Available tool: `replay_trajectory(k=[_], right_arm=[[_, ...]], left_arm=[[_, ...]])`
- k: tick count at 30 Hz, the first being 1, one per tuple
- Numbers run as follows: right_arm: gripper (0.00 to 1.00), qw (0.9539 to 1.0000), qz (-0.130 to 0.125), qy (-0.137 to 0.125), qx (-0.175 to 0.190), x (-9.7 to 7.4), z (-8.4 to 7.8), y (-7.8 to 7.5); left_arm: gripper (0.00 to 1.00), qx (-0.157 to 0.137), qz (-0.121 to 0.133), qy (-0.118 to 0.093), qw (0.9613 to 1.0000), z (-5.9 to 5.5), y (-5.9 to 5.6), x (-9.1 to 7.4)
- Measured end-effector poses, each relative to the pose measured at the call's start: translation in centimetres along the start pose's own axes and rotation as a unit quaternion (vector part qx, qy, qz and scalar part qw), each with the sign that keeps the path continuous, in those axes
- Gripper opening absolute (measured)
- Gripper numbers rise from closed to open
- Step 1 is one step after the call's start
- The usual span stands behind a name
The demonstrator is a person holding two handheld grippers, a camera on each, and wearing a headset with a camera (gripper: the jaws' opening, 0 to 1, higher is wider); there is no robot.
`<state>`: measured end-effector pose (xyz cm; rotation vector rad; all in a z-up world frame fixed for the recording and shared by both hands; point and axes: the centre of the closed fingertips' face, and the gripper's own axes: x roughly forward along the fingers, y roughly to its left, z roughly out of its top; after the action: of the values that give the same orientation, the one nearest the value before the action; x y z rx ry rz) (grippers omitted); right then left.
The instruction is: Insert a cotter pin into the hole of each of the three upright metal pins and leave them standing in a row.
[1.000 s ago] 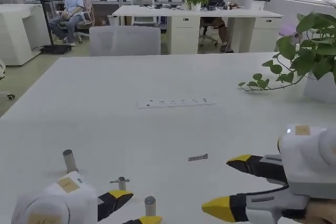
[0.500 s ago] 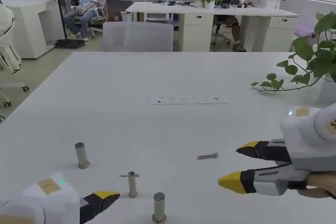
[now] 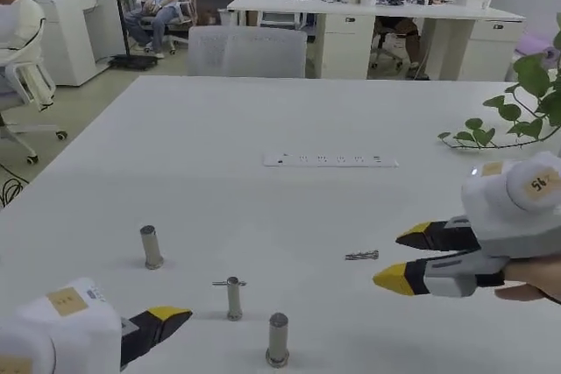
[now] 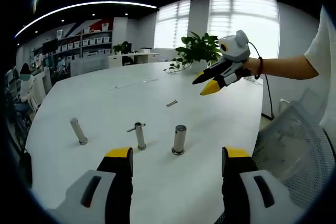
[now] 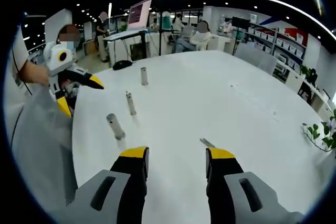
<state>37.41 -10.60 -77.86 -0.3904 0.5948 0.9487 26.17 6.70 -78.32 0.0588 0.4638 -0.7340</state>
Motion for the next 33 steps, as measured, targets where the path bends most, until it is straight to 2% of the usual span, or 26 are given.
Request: replay_trajectory(k=[14,23,28,33], right_arm=[[0.37,0.998,0.02,0.051,-0.031,2.1,-0.5,-1.4],[0.31,0.9925,0.032,0.099,-0.063,3.5,-1.9,-2.4],[0.29,0.9903,0.035,0.11,-0.077,4.1,-2.2,-2.8],[0.27,0.9858,0.039,0.125,-0.105,4.9,-2.6,-3.2]], left_arm=[[0.8,-0.012,0.003,-0.011,0.9999,0.4,0.3,-0.3],[0.89,-0.019,0.003,-0.008,0.9998,0.2,0.2,-0.7],[0.92,-0.021,0.005,-0.011,0.9997,0.2,0.3,-0.7],[0.93,-0.022,0.004,-0.011,0.9997,0.3,0.3,-0.8]])
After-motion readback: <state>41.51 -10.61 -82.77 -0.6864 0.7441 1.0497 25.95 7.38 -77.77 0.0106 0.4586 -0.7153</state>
